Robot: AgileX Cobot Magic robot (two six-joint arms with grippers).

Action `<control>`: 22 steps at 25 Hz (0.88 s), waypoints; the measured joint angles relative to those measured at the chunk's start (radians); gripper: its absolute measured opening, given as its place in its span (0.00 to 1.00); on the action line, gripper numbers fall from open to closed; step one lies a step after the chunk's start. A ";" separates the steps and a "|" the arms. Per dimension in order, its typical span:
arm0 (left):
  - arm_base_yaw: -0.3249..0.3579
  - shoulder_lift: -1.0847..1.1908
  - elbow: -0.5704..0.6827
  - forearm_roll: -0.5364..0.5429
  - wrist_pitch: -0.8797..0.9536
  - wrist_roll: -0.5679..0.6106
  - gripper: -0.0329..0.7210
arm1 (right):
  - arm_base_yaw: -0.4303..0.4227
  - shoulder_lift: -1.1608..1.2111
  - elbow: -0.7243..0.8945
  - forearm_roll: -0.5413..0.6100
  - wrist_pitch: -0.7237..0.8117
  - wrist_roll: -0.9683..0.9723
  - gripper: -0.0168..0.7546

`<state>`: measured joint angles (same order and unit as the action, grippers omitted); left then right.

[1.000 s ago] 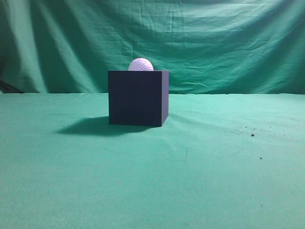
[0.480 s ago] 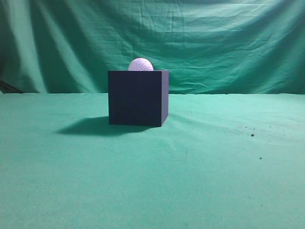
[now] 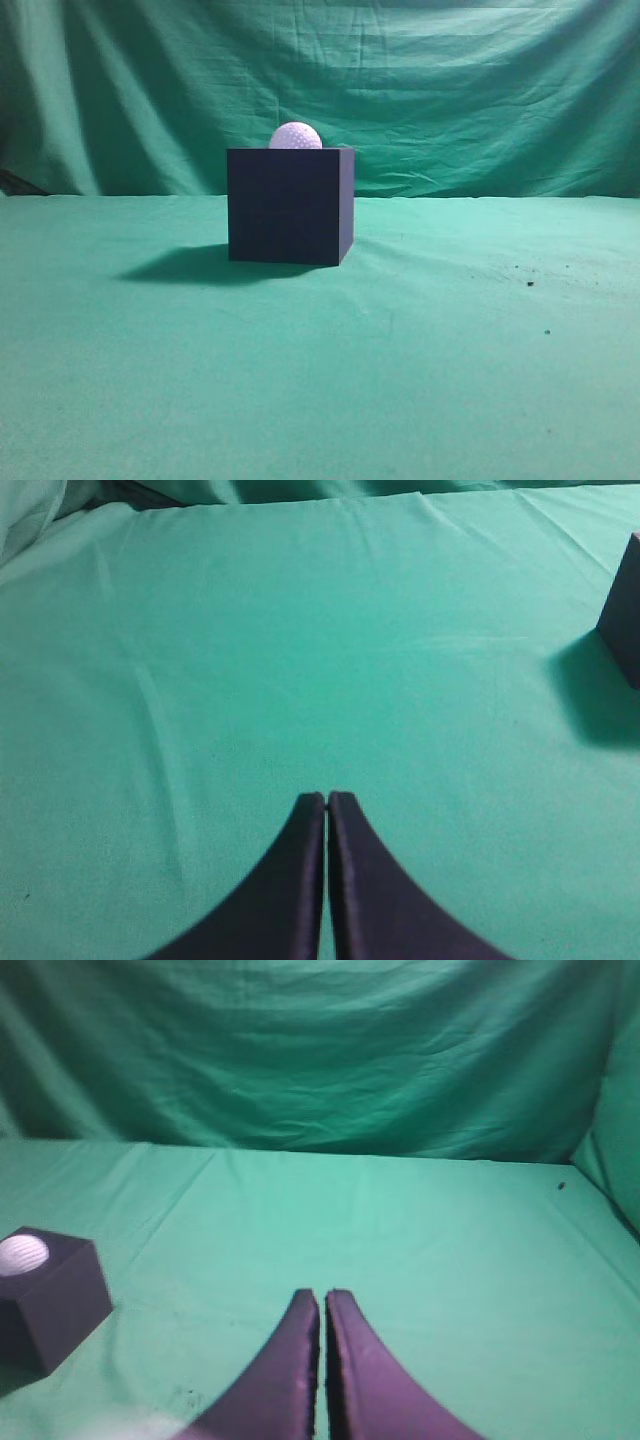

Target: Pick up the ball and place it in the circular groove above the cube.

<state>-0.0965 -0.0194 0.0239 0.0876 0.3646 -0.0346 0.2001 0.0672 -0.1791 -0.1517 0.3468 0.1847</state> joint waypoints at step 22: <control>0.000 0.000 0.000 0.000 0.000 0.000 0.04 | -0.124 -0.077 0.207 0.118 0.040 -0.059 0.02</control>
<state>-0.0965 -0.0194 0.0239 0.0876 0.3646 -0.0346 0.0757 -0.0095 0.0284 -0.0334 0.3868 0.1254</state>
